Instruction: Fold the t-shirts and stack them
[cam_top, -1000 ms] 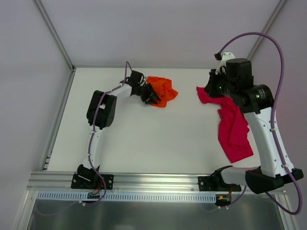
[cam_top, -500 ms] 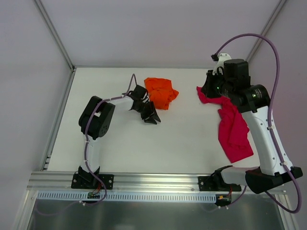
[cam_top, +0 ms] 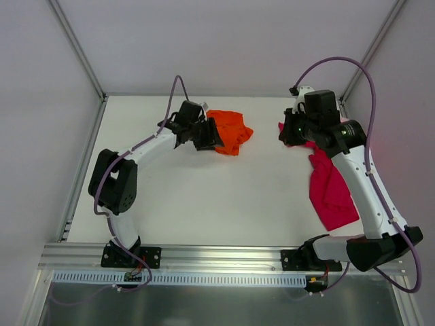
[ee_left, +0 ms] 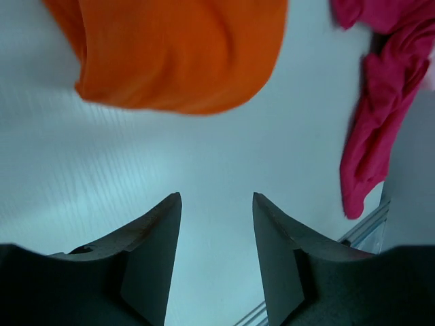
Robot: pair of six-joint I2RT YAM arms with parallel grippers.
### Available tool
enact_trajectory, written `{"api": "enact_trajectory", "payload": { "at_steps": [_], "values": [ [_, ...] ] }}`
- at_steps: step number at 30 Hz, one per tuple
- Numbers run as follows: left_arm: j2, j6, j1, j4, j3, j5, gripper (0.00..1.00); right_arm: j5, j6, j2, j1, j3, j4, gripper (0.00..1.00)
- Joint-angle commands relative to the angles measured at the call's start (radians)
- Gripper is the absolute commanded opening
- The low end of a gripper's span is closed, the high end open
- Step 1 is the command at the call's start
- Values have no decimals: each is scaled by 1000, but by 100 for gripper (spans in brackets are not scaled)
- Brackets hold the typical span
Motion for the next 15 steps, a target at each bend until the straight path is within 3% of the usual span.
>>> {"api": "enact_trajectory", "payload": {
  "at_steps": [1,8,11,15],
  "values": [
    [-4,61,38,-31,153,-105,48,-23,29,25,-1,-34,68,1],
    [172,78,95,-106,332,-102,55,-5,6,26,-1,-20,53,1],
    [201,82,98,-121,352,-92,57,18,-4,14,-1,-26,39,1],
    [194,79,98,-106,309,-82,68,26,-3,0,-1,-42,41,1]
  ]
}}
